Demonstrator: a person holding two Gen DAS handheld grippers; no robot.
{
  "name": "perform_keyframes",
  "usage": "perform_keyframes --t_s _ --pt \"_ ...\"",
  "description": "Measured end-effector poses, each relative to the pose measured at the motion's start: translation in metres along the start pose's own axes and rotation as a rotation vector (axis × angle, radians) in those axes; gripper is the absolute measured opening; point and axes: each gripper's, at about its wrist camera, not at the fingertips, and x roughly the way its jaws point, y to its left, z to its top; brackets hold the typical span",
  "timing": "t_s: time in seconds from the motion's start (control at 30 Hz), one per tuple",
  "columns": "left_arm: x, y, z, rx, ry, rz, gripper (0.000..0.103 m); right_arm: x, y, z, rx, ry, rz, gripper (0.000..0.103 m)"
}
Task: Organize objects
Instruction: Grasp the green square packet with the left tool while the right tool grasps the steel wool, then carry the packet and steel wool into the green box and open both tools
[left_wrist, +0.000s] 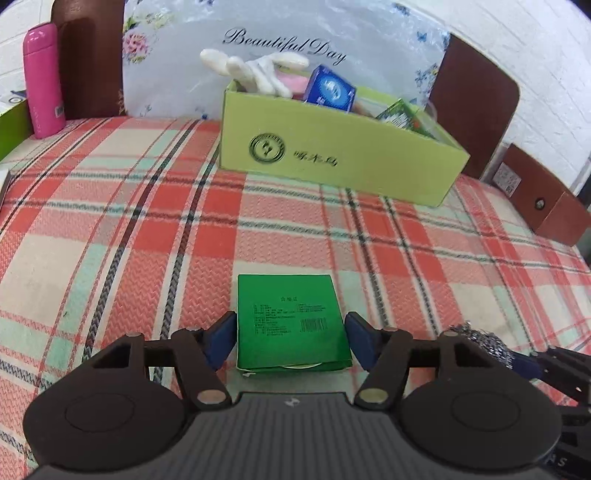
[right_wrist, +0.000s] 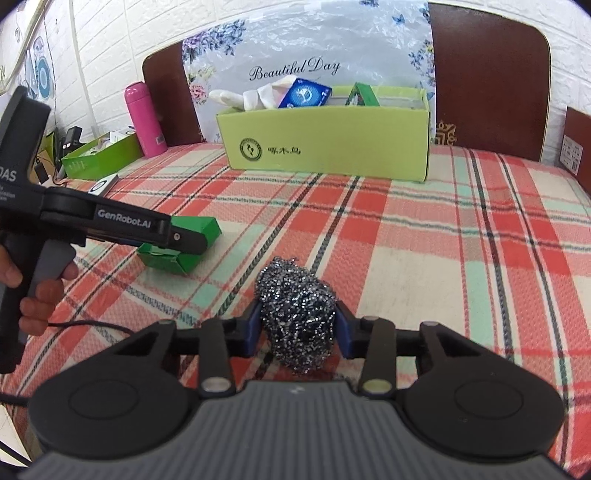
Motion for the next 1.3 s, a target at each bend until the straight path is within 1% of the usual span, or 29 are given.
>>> perform_keyframes --t_s 0.1,0.23,0.43,0.6,0.67,0.8,0.9,0.97,1.0,1.03,1.07,1.1,1.17,1.23,1.27,1.3 --pt "-0.01 -0.006 0.013 0.017 -0.045 -0.026 0.066 -0.001 -0.004 0.014 -0.002 -0.029 0.004 0.04" --pt "-0.022 -0.01 0.04 0.033 -0.112 -0.053 0.066 -0.002 -0.008 0.04 -0.021 -0.09 -0.004 0.04" --pt "-0.033 -0.017 0.095 0.08 -0.227 -0.053 0.066 -0.002 -0.013 0.095 -0.067 -0.219 -0.024 0.04" --pt "-0.027 -0.018 0.143 0.09 -0.301 -0.025 0.066 0.011 -0.019 0.148 -0.083 -0.32 -0.058 0.04" --pt "-0.02 -0.018 0.158 0.095 -0.317 -0.018 0.066 0.019 -0.023 0.167 -0.082 -0.353 -0.07 0.04" --pt "-0.002 -0.014 0.181 0.1 -0.322 0.0 0.066 0.042 -0.033 0.201 -0.073 -0.397 -0.099 0.04" --pt "0.014 -0.008 0.189 0.093 -0.319 0.01 0.066 0.064 -0.04 0.215 -0.083 -0.403 -0.126 0.04" --pt "0.025 -0.003 0.191 0.086 -0.309 0.009 0.066 0.083 -0.044 0.218 -0.095 -0.395 -0.143 0.04" --pt "0.03 -0.001 0.191 0.08 -0.308 0.005 0.067 0.093 -0.045 0.218 -0.097 -0.387 -0.145 0.042" --pt "0.036 0.001 0.189 0.074 -0.317 0.005 0.072 0.102 -0.047 0.217 -0.101 -0.38 -0.146 0.044" --pt "0.04 0.003 0.187 0.069 -0.323 0.01 0.08 0.113 -0.047 0.214 -0.115 -0.368 -0.148 0.055" --pt "0.047 0.005 0.185 0.069 -0.316 0.027 0.095 0.122 -0.048 0.211 -0.135 -0.35 -0.154 0.071" --pt "0.055 0.01 0.177 0.055 -0.314 0.074 0.097 0.133 -0.047 0.202 -0.168 -0.333 -0.187 0.082" --pt "0.059 0.018 0.171 0.037 -0.295 0.075 0.097 0.132 -0.045 0.189 -0.19 -0.34 -0.2 0.091" --pt "0.06 0.022 0.168 0.022 -0.285 0.073 0.097 0.131 -0.044 0.184 -0.199 -0.347 -0.205 0.1" --pt "0.059 0.025 0.165 0.008 -0.281 0.074 0.097 0.128 -0.043 0.178 -0.208 -0.358 -0.215 0.103"
